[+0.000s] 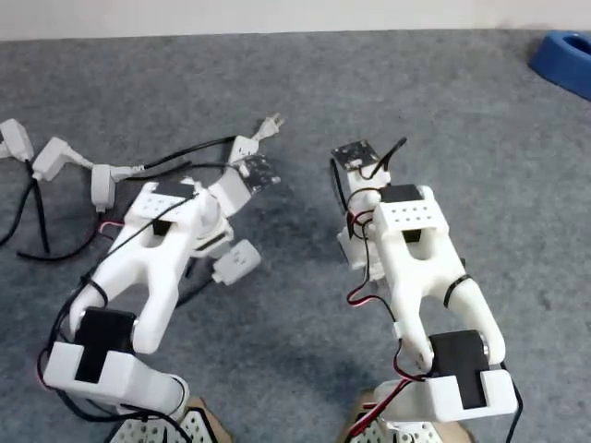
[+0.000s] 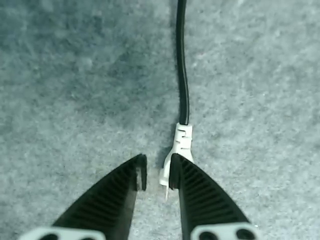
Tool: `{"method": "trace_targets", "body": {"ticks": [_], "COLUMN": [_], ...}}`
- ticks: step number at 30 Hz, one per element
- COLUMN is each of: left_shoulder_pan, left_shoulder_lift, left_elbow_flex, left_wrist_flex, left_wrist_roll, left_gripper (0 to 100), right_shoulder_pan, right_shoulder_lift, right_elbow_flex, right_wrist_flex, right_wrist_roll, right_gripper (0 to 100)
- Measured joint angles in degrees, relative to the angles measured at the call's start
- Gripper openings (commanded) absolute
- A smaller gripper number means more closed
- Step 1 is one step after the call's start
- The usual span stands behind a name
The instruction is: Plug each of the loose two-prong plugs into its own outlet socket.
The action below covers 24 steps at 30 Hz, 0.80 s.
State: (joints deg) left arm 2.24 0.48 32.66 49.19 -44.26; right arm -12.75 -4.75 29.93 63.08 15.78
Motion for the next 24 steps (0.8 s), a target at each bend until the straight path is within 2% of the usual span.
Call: {"method": "trace_targets", "body": {"ticks": [3,10,17,21,24], "left_shoulder_pan": [2.7,6.3,15.0,20.8,21.3], "left_shoulder_lift": [0.0,-1.5,-16.5,-26.1,-32.2], "left_elbow_flex": [-0.1,-0.5,3.3,12.7,17.6], "left_wrist_flex": [2.2,8.5,19.6,20.7,20.5], "left_wrist_roll": [0.2,0.3,4.0,6.5,6.9], "left_gripper": [15,15,16,16,16], "right_shoulder_pan": [0.0,0.0,0.0,0.0,0.4], "right_shoulder_lift": [0.0,0.0,0.0,0.0,0.0], "right_elbow_flex": [0.1,0.2,0.2,0.2,0.2], "right_wrist_flex": [0.0,0.0,0.0,0.0,0.0], "right_wrist_roll": [0.0,0.0,0.0,0.0,0.0], "right_gripper": [9.1,9.1,9.1,9.1,9.1]}}
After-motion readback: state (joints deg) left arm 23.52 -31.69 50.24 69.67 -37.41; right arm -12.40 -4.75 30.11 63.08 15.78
